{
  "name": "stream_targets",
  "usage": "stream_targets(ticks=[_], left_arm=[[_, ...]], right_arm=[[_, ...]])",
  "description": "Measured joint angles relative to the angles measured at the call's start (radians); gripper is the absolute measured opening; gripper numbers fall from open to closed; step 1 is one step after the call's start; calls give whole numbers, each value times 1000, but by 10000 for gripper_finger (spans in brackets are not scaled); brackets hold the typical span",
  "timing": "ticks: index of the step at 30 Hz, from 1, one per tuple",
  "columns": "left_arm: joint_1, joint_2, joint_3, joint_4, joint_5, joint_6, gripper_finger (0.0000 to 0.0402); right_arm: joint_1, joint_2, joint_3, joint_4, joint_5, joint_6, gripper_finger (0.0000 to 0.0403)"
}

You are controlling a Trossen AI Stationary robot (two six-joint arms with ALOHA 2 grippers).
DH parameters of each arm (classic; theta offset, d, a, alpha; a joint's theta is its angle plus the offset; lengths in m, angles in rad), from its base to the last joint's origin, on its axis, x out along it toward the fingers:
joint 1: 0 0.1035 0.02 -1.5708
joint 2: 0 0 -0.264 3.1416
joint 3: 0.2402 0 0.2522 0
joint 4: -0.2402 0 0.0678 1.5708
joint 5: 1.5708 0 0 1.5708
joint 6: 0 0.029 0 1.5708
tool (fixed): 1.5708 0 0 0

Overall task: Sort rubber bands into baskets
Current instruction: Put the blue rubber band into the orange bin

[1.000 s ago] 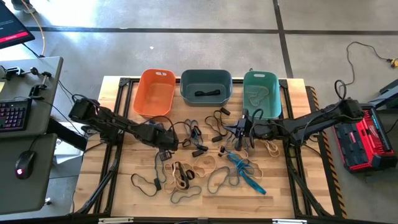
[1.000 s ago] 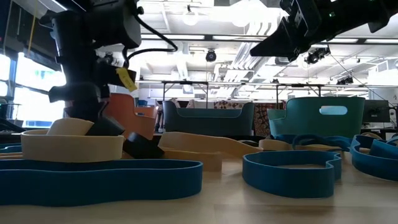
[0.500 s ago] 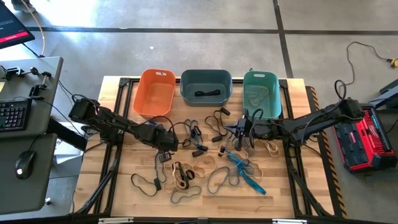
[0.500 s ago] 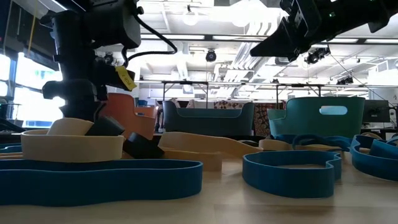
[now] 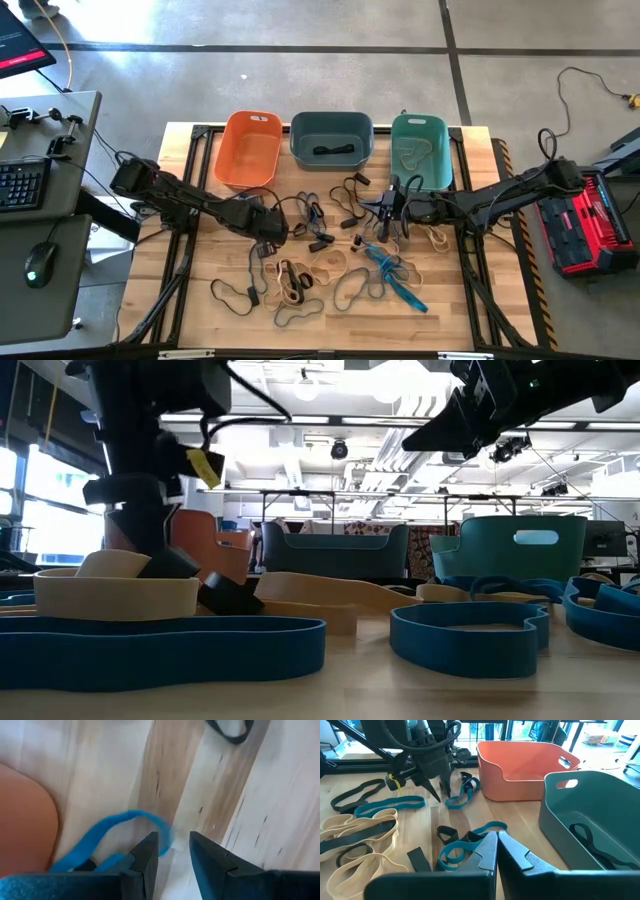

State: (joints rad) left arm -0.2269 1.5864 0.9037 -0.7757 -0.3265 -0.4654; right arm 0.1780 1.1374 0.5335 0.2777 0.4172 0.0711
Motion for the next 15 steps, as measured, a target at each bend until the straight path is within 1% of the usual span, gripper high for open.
stream_targets(ticks=[7, 9, 12, 15], left_arm=[[4, 1, -24, -7, 5, 31, 104], [12, 1, -32, 0, 35, 32, 104], [24, 1, -59, 62, 83, 54, 104], [42, 1, -75, 94, 91, 79, 104]], right_arm=[[0, 0, 0, -15, -4, 19, 0], [0, 0, 0, -22, -5, 19, 0], [0, 0, 0, -25, -6, 19, 0], [0, 0, 0, -26, -5, 19, 0]])
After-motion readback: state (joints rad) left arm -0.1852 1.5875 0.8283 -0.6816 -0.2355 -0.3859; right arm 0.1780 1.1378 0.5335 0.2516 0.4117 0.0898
